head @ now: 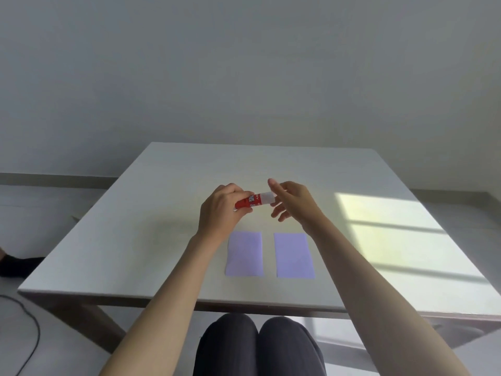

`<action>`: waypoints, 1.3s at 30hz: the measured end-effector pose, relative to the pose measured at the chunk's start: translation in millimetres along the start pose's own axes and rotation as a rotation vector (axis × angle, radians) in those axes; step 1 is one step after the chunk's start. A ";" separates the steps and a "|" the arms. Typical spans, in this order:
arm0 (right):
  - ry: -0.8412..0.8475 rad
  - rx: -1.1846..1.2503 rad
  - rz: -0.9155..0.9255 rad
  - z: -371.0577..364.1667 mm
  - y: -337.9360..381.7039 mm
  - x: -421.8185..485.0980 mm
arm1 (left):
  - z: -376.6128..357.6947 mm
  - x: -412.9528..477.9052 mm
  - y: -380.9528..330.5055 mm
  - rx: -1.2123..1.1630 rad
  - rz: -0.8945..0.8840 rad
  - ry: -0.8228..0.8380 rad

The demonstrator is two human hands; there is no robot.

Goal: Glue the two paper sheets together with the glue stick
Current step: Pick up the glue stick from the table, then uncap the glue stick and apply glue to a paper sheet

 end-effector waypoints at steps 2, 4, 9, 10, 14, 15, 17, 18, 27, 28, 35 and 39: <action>-0.074 -0.038 -0.004 4.0 -1.4 0.3 | -0.2 -0.4 -2.2 0.006 -0.010 0.000; -0.053 -0.011 0.044 -0.5 1.2 -1.4 | 0.6 -0.5 -0.9 0.014 -0.019 -0.003; -0.057 -0.052 0.169 14.3 8.0 -1.5 | -0.2 -2.4 14.0 -0.028 0.026 0.008; -0.123 -0.120 0.186 27.3 8.2 1.0 | 1.0 -2.3 19.4 -0.060 0.058 0.001; -0.283 -0.494 0.156 74.2 -6.4 12.9 | 7.3 -1.5 38.0 -0.169 0.152 -0.044; -0.269 -0.582 0.140 78.3 -13.2 15.5 | 8.3 -1.3 42.3 -0.196 0.180 -0.051; -0.212 -0.716 0.106 79.2 -28.7 18.3 | 7.9 -1.5 50.6 -0.260 0.243 -0.051; -0.182 -0.762 0.087 78.4 -36.8 18.3 | 7.1 -1.6 54.5 -0.288 0.274 -0.048; -0.067 -0.869 0.017 70.3 -75.4 11.7 | 5.2 -4.2 69.4 -0.391 0.373 -0.045; -0.054 -0.868 0.014 69.6 -77.6 10.7 | 5.4 -5.0 69.7 -0.402 0.377 -0.043; -0.211 -0.778 0.325 47.9 -14.5 -11.3 | 2.2 -10.9 61.9 -0.663 0.480 -0.056; -0.073 -0.193 0.393 -15.0 23.9 -31.1 | -7.2 -14.9 43.3 -0.861 0.555 -0.076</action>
Point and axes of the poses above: each hand's wrist, its own x-axis towards the middle knuckle, its own z-axis out of the back of the hand, y = z × x, the point moved 10 cm from there along x, towards the middle knuckle, and after that the axes turned 8 degrees about z, right-handed, at the moved point
